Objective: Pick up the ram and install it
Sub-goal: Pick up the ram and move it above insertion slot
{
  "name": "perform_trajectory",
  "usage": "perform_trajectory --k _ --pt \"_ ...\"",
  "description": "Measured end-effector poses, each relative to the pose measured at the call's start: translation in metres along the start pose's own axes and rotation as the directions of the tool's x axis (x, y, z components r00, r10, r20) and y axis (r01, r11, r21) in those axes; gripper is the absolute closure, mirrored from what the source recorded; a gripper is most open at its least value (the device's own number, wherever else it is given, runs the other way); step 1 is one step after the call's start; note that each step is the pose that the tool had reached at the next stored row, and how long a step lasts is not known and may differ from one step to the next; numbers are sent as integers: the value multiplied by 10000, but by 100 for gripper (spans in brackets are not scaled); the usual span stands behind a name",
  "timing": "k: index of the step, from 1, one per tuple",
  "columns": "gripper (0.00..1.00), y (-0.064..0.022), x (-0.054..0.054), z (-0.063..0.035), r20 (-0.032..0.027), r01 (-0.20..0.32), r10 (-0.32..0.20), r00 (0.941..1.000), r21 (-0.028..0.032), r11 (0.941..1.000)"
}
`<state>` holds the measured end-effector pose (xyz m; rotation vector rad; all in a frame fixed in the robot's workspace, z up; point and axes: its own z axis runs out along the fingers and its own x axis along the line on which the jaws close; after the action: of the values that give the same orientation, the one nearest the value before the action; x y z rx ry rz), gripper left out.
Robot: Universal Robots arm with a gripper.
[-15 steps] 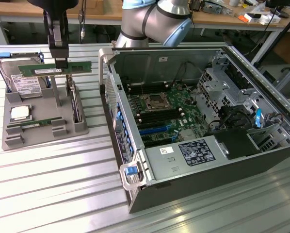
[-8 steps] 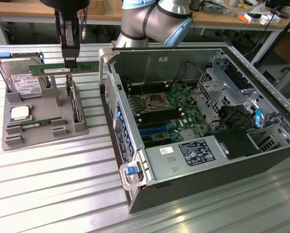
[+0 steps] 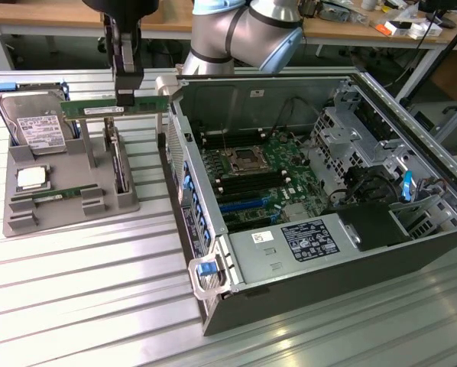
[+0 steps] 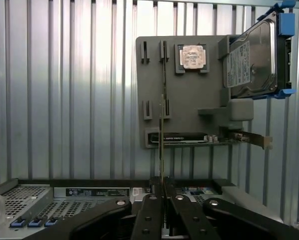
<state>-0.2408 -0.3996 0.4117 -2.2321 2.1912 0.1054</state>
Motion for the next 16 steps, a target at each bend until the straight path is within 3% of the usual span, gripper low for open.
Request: perform_trajectory --k 6,16 --pt "87 -78 1 -3 0 1 -1 10000 0 10000" --pt "87 -287 5 -12 -1 1 -1 10000 -1 10000"
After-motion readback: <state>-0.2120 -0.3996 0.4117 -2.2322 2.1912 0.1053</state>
